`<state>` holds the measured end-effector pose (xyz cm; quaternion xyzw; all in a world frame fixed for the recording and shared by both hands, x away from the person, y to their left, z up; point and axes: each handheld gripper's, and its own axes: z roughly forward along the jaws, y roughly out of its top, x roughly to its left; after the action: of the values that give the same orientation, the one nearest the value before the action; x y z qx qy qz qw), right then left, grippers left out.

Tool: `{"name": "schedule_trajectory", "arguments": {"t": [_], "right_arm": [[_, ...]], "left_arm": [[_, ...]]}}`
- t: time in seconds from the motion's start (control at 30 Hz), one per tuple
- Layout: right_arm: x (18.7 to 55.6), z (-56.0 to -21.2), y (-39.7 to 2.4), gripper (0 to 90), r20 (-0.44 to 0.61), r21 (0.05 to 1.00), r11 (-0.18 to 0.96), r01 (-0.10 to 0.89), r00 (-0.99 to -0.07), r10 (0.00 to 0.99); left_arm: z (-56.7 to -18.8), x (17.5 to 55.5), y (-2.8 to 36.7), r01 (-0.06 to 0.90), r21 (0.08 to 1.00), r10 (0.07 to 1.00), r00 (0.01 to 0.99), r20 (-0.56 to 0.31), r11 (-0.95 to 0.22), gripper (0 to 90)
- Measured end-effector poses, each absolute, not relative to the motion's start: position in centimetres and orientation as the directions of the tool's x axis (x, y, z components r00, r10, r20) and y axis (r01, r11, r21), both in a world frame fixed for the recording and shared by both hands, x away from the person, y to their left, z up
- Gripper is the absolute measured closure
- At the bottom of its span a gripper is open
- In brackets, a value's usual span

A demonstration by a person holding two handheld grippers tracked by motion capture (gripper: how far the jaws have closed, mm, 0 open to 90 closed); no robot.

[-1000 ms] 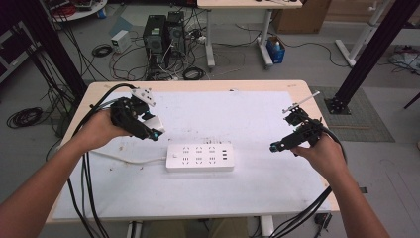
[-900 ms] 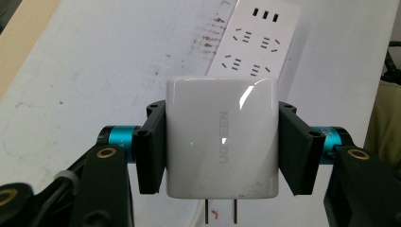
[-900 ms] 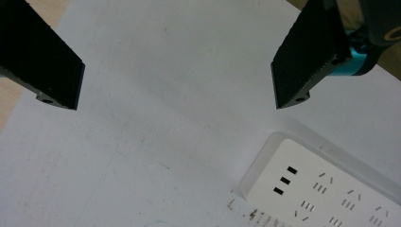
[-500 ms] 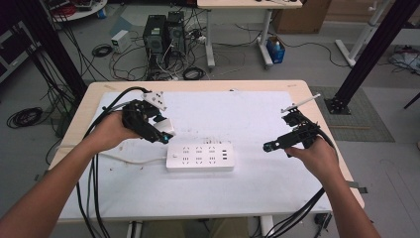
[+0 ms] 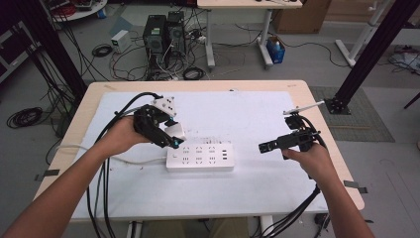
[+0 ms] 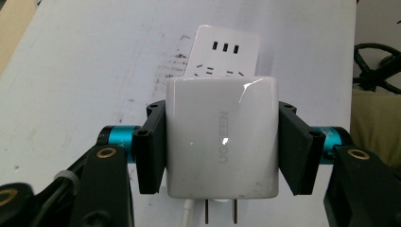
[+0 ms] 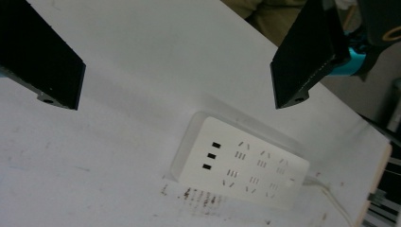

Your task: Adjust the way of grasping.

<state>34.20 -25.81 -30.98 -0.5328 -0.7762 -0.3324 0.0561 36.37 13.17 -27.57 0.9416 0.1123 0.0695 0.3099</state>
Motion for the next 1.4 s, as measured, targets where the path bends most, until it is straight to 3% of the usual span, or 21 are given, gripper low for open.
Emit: {"name": "schedule_trajectory", "arguments": {"t": [0.73,1.4], "right_arm": [[34.2,-31.4,-24.5,3.6,0.714,0.385,0.057,0.921,-0.336,0.614],[34.5,-31.6,-22.4,3.8,0.825,0.292,0.021,0.956,-0.263,0.5]], "left_arm": [[-28.7,36.0,9.6,0.09,0.668,0.153,0.988,0.036,-0.739,42.6],[-28.8,35.3,5.3,0.032,0.716,0.088,0.995,0.042,-0.698,42.6]]}}
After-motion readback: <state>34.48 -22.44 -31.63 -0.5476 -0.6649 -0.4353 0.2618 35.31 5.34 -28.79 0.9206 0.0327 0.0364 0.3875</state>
